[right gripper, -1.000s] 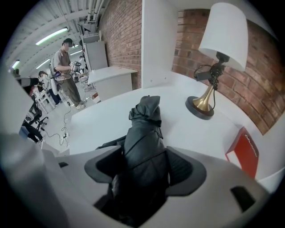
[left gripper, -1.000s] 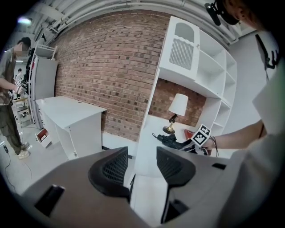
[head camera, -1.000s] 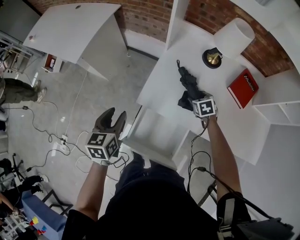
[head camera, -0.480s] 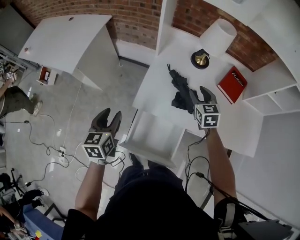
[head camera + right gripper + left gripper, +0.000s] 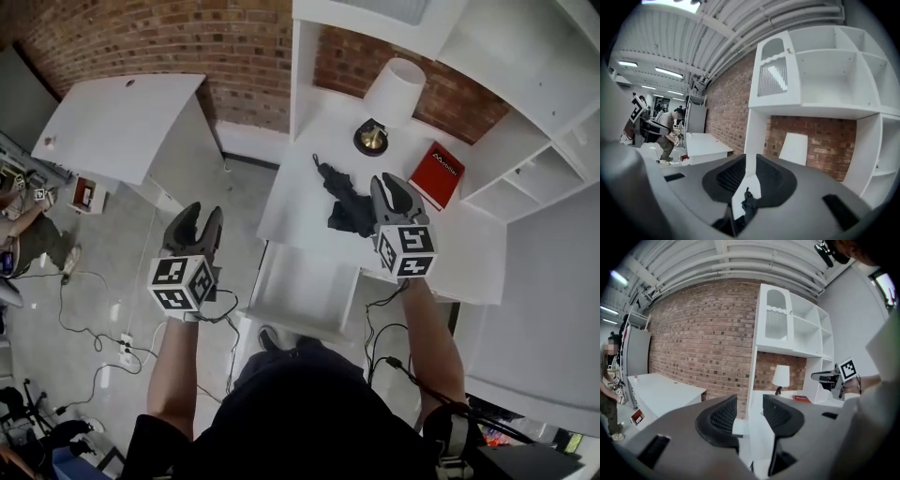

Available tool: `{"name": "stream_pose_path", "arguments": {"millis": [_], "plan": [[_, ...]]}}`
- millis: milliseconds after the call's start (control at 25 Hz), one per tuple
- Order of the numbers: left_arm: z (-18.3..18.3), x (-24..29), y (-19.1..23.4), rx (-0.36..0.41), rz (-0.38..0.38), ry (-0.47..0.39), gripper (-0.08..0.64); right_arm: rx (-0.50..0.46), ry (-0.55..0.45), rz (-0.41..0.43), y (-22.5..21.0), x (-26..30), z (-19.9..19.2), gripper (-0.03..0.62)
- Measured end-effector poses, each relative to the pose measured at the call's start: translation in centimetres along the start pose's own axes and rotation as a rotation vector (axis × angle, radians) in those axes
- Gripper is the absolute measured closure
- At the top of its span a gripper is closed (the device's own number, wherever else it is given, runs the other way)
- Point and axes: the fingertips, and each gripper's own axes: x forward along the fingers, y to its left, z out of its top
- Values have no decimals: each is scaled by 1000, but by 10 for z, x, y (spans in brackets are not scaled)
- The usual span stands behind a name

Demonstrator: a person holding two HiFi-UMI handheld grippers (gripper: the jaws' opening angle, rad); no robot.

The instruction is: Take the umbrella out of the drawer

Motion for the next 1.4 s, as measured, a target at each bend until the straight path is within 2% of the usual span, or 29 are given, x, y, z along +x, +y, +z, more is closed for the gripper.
{"name": "stream_pose_path", "arguments": {"millis": [280, 400, 560, 880, 1120, 1400], "plan": [[87, -27, -27, 142, -18, -228, 478, -24, -180, -10, 22, -40, 78, 585], [117, -40, -37, 159, -25, -314, 515, -28, -239, -8, 31, -54, 101, 592], [142, -57, -42, 178, -35, -386, 525, -81, -300, -15, 47, -69, 126, 592], [160, -77, -40, 224, -30, -461, 525, -57, -346, -33, 56, -81, 144, 592], [150, -79, -38, 225, -16, -440, 523, -135, -350, -56, 61, -90, 146, 592], [144, -79, -33, 214, -8, -431, 523, -138, -339, -72, 60, -98, 145, 592]]}}
